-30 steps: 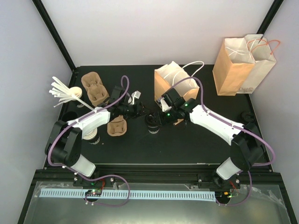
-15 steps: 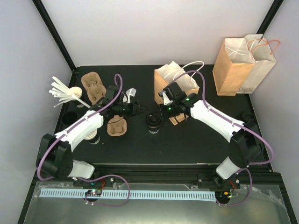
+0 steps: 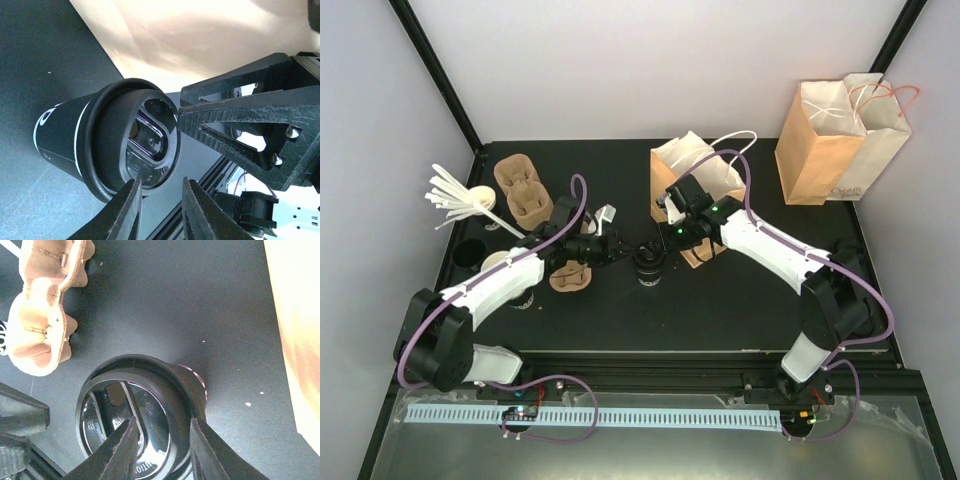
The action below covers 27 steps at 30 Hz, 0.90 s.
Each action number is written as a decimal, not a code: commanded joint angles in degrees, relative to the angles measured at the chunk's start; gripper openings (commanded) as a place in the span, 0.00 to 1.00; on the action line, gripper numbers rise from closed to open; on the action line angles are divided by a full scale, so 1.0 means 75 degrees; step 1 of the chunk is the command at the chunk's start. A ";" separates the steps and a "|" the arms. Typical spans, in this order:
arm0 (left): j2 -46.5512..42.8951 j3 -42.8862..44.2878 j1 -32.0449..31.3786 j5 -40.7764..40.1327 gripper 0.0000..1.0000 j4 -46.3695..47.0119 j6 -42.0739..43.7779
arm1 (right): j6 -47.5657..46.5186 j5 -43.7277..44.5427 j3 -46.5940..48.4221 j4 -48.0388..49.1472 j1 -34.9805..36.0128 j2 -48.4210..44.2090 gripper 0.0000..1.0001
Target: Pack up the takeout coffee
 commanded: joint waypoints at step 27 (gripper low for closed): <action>0.1291 0.1070 -0.0052 -0.0032 0.22 -0.0715 0.0763 | 0.1109 -0.0700 -0.1176 0.0896 -0.0037 -0.0721 0.22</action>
